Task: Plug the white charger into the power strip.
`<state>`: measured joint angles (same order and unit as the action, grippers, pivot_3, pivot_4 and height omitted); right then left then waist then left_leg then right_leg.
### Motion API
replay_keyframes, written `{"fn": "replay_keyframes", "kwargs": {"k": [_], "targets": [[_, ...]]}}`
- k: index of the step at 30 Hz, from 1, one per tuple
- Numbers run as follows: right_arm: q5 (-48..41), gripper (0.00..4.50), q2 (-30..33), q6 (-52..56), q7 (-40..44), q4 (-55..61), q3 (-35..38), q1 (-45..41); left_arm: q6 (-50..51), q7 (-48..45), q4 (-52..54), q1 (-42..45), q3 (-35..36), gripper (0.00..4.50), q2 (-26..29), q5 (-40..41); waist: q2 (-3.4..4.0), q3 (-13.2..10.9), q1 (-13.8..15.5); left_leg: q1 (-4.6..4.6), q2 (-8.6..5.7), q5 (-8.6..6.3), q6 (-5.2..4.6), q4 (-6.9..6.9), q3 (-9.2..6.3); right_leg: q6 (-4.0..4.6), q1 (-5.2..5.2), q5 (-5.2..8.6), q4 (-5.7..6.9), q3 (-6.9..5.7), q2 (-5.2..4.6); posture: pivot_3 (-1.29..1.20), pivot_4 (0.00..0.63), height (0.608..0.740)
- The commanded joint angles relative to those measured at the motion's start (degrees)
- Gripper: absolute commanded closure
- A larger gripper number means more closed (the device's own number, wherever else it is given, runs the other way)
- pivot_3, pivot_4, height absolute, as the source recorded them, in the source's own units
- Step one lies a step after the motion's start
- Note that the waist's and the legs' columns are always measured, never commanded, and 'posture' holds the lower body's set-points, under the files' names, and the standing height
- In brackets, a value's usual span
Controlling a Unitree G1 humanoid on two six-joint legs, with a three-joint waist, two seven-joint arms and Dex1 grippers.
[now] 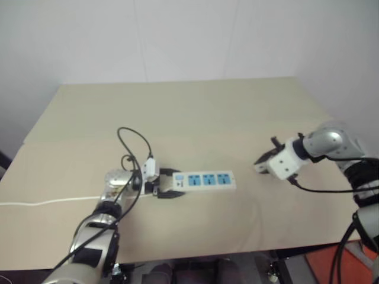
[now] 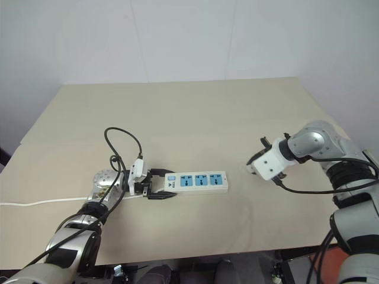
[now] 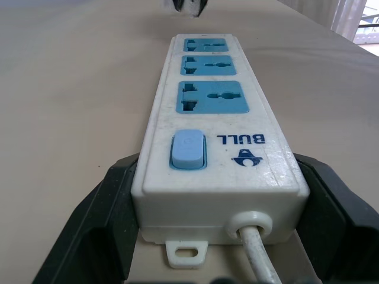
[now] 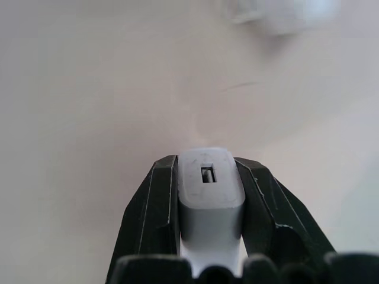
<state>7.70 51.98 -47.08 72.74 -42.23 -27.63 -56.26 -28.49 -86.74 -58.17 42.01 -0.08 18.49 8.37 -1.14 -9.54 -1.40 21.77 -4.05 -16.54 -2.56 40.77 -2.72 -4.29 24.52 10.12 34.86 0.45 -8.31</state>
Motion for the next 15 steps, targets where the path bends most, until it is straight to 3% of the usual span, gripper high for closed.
{"fn": "replay_keyframes", "kwargs": {"k": [1,6,15], "targets": [[-7.6,3.39,-0.8,11.0,0.6,7.4,6.2,1.8,0.4,0.4,1.6,-0.2,-0.8,1.23,-0.1,-0.1,0.00,0.0,0.3,0.02,-0.02,0.00,0.00,0.00,-0.01,0.00,0.03,0.00,0.00,0.01,-0.01,0.00,0.150,0.740],[-14.6,3.39,-3.3,25.9,-3.1,18.5,13.6,7.6,0.4,0.4,1.8,-0.4,-1.0,1.23,-0.2,0.1,0.00,0.0,0.7,0.41,-0.03,0.15,0.25,0.03,0.00,0.01,0.46,-0.01,0.10,0.01,-0.02,0.00,0.150,0.740],[-23.1,3.39,-10.4,43.9,-7.7,32.2,20.3,14.2,2.0,-0.6,1.6,0.0,-2.1,1.23,-0.2,-0.5,0.00,0.0,0.7,0.47,-0.05,0.12,0.20,0.03,0.04,0.01,0.52,-0.01,0.13,0.01,-0.01,0.00,0.150,0.740]]}}
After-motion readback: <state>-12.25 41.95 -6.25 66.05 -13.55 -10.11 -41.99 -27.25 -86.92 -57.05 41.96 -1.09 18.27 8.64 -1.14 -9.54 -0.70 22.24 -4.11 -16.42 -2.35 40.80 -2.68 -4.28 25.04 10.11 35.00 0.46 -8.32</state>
